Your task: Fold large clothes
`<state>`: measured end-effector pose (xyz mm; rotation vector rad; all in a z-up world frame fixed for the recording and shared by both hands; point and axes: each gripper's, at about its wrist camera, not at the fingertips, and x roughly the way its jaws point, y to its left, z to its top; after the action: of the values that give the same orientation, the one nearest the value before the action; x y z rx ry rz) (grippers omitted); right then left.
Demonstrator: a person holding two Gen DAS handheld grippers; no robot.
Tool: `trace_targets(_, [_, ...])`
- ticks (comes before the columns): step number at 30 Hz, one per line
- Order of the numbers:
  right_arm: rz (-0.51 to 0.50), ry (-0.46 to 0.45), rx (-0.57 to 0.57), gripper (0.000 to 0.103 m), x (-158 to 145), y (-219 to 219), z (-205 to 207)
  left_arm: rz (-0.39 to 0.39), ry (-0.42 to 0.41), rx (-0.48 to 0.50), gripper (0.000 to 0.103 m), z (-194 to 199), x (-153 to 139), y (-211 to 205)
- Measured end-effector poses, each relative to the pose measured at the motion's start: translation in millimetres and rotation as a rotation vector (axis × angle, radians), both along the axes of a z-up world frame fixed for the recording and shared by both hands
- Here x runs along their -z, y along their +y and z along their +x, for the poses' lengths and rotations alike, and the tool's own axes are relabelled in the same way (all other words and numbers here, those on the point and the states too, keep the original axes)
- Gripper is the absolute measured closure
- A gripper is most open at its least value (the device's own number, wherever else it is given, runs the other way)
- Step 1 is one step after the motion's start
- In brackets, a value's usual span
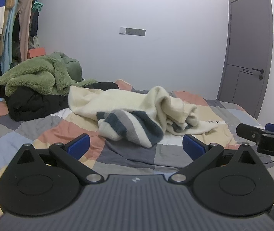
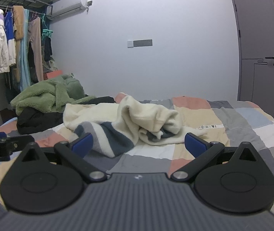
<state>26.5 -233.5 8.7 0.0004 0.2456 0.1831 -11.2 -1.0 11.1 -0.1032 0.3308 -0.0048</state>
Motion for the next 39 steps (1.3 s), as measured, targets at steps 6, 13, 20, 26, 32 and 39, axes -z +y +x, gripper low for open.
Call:
trace_targets(6, [0.000,0.002,-0.006,0.000,-1.1,-1.1,-1.9,0.002,-0.004,0.001,0.000,-2.0,-0.5,-0.4])
trace_targets(13, [0.008,0.009,-0.004,0.000,-0.3,-3.5,-1.8,0.005,0.001,0.000,0.000,-0.8,0.3,-1.1])
trace_targets(20, [0.011,0.022,-0.010,0.000,2.0,-2.2,-3.4,0.010,0.006,-0.004,0.000,1.2,2.6,-1.6])
trace_targets(26, [0.005,0.019,-0.010,0.000,2.3,-2.0,-6.3,0.012,0.009,-0.006,0.000,3.5,2.6,-2.9])
trace_targets(32, [0.005,0.021,-0.009,0.000,2.7,-0.9,-7.2,0.012,0.011,-0.006,0.000,3.8,2.6,-3.1])
trace_targets(39, [0.002,0.024,-0.009,0.000,1.9,0.2,-8.0,0.012,0.010,-0.006,0.000,3.7,2.5,-3.5])
